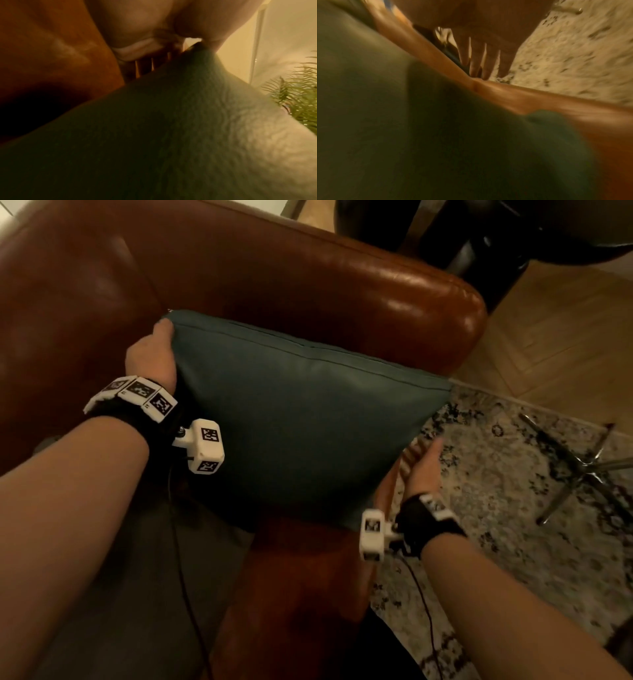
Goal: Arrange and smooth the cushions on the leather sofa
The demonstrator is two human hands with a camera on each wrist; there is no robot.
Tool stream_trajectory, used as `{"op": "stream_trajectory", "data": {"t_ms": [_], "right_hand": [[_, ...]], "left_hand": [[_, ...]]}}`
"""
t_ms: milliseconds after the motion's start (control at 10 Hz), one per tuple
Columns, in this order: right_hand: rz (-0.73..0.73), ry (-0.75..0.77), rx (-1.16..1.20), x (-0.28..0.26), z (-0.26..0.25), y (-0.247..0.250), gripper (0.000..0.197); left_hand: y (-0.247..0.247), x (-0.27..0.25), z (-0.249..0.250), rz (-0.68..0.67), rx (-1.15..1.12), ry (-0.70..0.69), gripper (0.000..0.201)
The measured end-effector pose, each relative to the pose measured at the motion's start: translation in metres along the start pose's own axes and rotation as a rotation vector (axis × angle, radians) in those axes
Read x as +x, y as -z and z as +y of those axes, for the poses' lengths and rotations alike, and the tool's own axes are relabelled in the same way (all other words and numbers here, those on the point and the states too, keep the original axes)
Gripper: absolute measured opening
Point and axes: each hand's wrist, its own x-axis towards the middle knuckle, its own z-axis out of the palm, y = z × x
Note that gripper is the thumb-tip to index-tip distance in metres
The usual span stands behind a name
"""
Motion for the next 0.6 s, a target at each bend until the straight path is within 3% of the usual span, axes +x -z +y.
{"op": "stream_trajectory", "data": {"t_ms": [100, 200, 300, 400, 500, 600], "right_hand": [[0.077, 0.193, -0.152, 0.001, -0.044, -0.033, 0.075], [0.202, 0.331, -0.361, 0.006, -0.052, -0.046, 0.068], [0.239, 0.345, -0.421, 0.014, -0.055, -0.046, 0.066], [0.301, 0.369, -0.314, 0.019, -0.061, -0.040, 0.062], [0.317, 0.524, -0.380, 0.011, -0.072, -0.031, 0.058], [0.235, 0.796, -0.614, -0.007, -0.076, -0.019, 0.059]], "left_hand": [[-0.003, -0.006, 0.003, 0.015, 0.110, -0.043, 0.048], [-0.008, -0.002, 0.004, 0.059, 0.202, -0.096, 0.052], [-0.007, 0.004, 0.005, 0.093, 0.248, -0.114, 0.059], [0.002, 0.006, 0.014, 0.161, 0.176, -0.028, 0.062], [0.024, -0.003, 0.017, 0.222, 0.155, -0.045, 0.056], [0.050, -0.023, 0.015, 0.212, 0.157, -0.141, 0.050]]}}
